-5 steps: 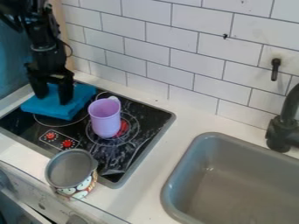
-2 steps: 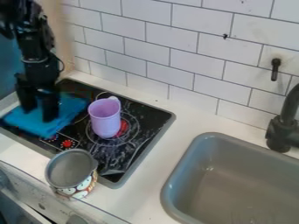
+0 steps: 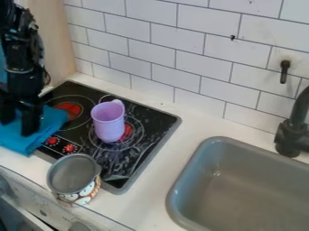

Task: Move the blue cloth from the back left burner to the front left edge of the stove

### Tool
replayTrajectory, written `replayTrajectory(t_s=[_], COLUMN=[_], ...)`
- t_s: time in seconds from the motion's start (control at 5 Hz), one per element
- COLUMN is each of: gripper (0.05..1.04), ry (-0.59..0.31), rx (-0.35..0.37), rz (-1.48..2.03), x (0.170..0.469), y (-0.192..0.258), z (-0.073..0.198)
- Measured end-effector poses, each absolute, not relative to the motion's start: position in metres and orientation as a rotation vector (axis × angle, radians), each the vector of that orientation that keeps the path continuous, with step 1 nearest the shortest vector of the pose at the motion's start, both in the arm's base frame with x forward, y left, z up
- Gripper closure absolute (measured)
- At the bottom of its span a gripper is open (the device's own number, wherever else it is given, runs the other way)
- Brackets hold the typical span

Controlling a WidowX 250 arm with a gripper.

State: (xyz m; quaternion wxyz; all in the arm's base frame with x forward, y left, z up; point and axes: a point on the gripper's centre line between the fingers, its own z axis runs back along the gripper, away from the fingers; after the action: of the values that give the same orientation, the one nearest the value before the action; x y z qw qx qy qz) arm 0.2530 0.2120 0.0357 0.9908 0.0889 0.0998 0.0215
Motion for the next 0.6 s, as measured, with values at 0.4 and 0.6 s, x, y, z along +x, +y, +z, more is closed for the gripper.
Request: replayTrajectory(t_s=[0.4,0.6], gripper=[0.083,0.083], ry=[0.214,0.106], rx=[0.161,0.137], rz=[0.033,-0.021], x=[0.248,0.259], y=[0.212,0.205], z=[0.038,0.061])
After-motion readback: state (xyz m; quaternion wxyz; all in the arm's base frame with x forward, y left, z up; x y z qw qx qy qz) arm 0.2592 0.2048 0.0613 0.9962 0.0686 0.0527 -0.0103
